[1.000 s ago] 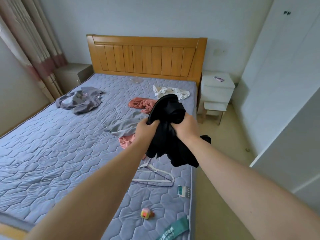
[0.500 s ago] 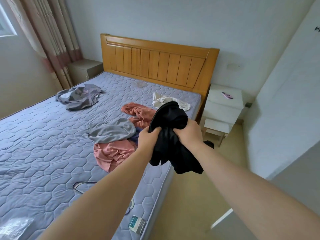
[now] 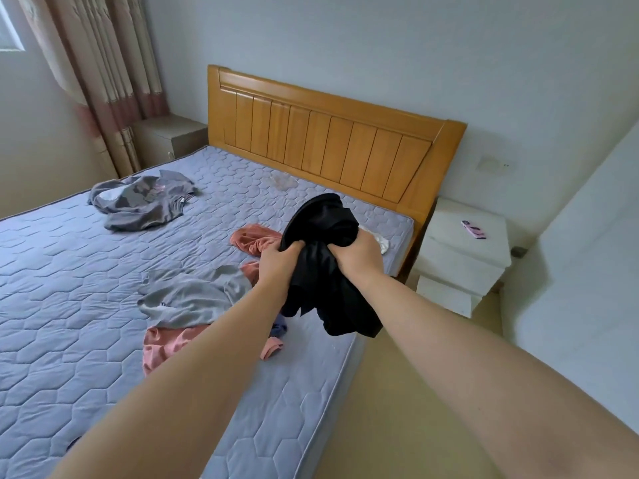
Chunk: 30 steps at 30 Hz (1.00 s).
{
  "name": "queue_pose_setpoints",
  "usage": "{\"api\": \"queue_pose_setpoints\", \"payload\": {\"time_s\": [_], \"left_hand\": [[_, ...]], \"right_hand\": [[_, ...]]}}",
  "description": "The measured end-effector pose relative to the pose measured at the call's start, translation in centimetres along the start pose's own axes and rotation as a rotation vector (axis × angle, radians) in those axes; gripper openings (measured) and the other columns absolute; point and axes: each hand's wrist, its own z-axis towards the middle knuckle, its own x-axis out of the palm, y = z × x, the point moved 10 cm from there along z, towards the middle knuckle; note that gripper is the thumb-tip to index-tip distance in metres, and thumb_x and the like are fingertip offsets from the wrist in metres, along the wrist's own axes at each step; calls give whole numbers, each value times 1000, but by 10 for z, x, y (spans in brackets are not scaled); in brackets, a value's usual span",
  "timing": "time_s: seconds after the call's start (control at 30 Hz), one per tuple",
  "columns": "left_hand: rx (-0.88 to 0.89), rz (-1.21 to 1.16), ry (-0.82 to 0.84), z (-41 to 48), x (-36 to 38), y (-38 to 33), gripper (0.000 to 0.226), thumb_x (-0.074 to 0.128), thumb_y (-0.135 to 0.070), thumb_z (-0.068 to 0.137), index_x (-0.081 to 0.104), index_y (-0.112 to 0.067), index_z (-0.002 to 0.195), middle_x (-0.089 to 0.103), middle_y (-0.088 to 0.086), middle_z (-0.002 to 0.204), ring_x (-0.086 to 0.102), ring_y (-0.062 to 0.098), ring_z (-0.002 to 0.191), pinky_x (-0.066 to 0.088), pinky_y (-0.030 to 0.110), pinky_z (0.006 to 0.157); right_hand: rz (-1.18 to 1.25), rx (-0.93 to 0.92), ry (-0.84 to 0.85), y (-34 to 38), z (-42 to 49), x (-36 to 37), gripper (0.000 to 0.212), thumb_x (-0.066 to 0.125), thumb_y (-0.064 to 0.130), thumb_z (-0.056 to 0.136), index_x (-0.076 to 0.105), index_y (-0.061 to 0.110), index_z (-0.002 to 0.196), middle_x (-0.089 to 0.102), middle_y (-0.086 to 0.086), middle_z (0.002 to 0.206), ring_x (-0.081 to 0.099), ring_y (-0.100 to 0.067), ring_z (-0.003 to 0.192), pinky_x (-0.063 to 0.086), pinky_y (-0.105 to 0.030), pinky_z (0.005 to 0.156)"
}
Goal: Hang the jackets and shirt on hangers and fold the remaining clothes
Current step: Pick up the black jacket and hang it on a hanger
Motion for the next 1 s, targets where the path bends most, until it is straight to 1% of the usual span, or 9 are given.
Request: {"api": "queue_pose_setpoints", "payload": {"time_s": [0.13,0.3,0.43,0.6,0.77,0.83,0.9,0.93,1.0], "left_hand": [[3,-27,-2,67,26,-18,8,58,-24,92,60,-17,88,60,-4,77,55,8,70,40,20,58],[-55,-14,-35,137,50,-17,14,59,-26,91,58,-21,78,60,-5,77,59,16,79,44,29,80],[-89,41,-54,191,66,6,8,59,-24,91,58,-17,89,60,-2,82,56,14,78,42,25,72],[-175,141,-192,274,78,73,14,62,-23,87,63,-11,95,64,6,93,61,25,90,50,33,82],[-260,181,-438,332,97,145,10,63,-14,82,66,-4,84,64,9,78,59,24,77,46,31,70],[-268,240,-404,352,117,165,16,63,-15,85,65,-9,100,67,8,94,61,23,89,46,32,79],[-323,218,-197,370,148,200,51,65,-21,86,48,-15,134,59,1,121,54,15,109,42,27,92],[-375,210,-108,373,160,221,72,67,-28,82,33,-20,145,49,-3,135,48,13,120,38,27,101],[-497,311,-73,373,163,272,95,68,-41,75,14,-29,152,26,0,155,30,17,140,29,38,114]], "right_hand": [[-36,-1,47,4,80,8,21,64,27,85,64,10,98,67,-11,102,62,-29,99,49,-36,86],[-78,-36,114,-4,164,27,13,63,27,88,59,16,93,66,-13,102,61,-28,97,43,-29,78],[-139,-93,238,-31,229,68,19,61,26,87,50,22,71,59,-5,86,55,-21,84,42,-30,76],[-196,-168,506,-85,314,145,10,63,20,83,55,18,80,61,-5,84,57,-22,83,39,-26,73],[-285,-356,824,-139,383,221,15,64,16,80,51,23,84,57,-1,85,58,-26,89,39,-27,75],[-403,-464,908,-160,405,246,12,63,22,81,56,19,91,58,-6,95,58,-30,95,43,-31,78],[-558,-525,1012,-194,426,274,51,66,35,79,53,16,125,49,-14,128,47,-36,121,42,-42,98],[-671,-511,1073,-218,432,285,74,68,42,79,37,20,142,33,-14,146,32,-36,134,33,-48,108],[-859,-471,1120,-268,443,298,97,68,52,79,9,26,152,3,-10,159,8,-32,145,18,-53,116]]}}
